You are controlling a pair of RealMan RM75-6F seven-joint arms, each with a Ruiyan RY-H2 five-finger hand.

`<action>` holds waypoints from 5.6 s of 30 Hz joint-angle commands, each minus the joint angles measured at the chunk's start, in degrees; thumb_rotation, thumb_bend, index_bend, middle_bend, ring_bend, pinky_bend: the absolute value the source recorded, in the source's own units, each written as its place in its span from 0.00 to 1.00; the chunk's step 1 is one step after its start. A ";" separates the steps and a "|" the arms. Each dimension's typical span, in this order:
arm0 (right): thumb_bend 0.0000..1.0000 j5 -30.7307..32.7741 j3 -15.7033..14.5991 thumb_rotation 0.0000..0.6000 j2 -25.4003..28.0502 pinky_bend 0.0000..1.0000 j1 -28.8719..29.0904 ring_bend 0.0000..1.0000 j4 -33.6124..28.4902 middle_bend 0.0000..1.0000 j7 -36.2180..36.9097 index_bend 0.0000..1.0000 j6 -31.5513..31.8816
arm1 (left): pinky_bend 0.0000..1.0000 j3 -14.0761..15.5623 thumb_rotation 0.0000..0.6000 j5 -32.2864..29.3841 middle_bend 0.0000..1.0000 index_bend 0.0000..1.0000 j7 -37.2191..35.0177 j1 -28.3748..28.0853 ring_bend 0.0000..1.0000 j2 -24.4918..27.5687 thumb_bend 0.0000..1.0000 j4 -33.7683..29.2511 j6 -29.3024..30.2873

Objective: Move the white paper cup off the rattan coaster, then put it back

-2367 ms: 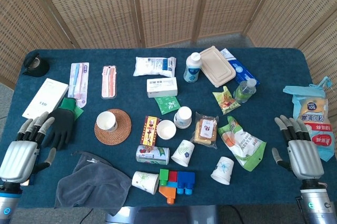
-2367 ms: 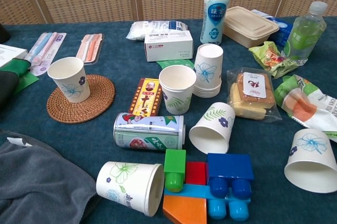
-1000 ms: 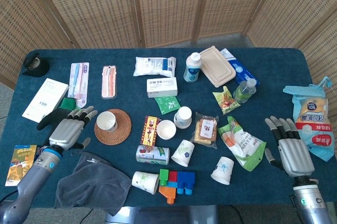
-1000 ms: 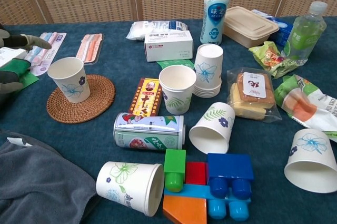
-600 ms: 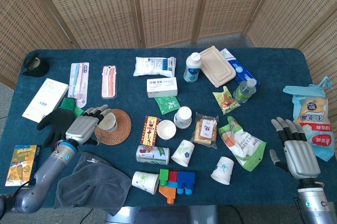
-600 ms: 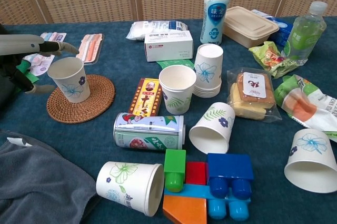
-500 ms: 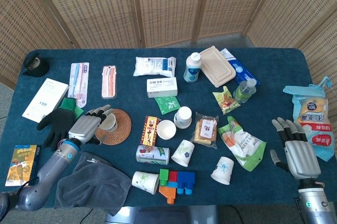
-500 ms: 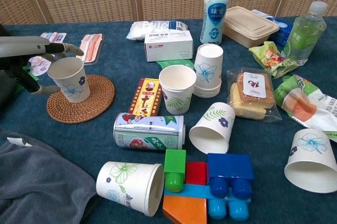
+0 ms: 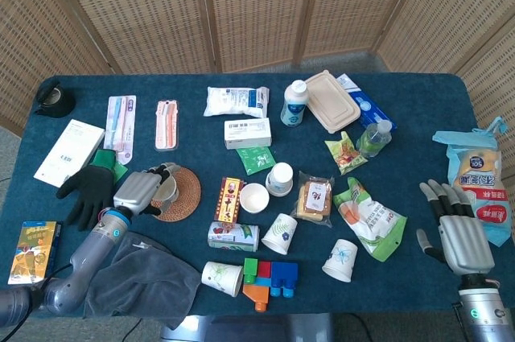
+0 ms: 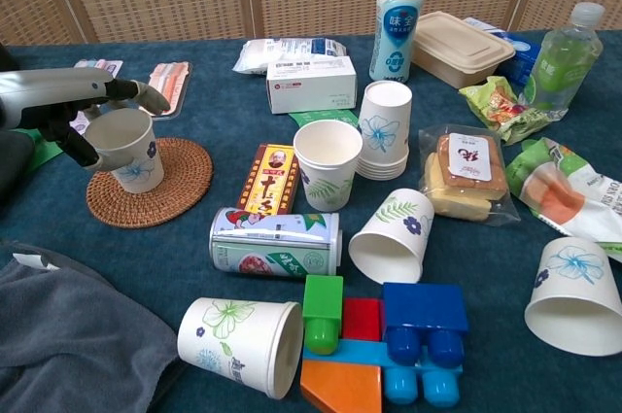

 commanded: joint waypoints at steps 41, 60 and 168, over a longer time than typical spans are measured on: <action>0.45 -1.46 -0.22 1.00 0.18 0.00 -1.04 0.00 1.02 0.00 2.85 0.00 1.34 | 0.44 12.85 1.00 -21.52 0.24 0.22 43.78 -22.63 0.32 3.51 0.50 -8.53 3.31; 0.45 -2.50 -0.46 1.00 0.87 0.00 -1.65 0.00 0.57 0.00 3.54 0.00 2.04 | 0.23 14.32 1.00 -26.02 0.00 0.00 43.13 -24.74 0.00 -0.84 0.49 -6.84 7.41; 0.45 -3.82 -1.22 1.00 1.31 0.00 -1.81 0.00 -6.11 0.00 -4.61 0.00 2.63 | 0.13 14.23 1.00 28.11 0.01 0.17 -10.89 4.12 0.00 10.56 0.45 0.81 -4.05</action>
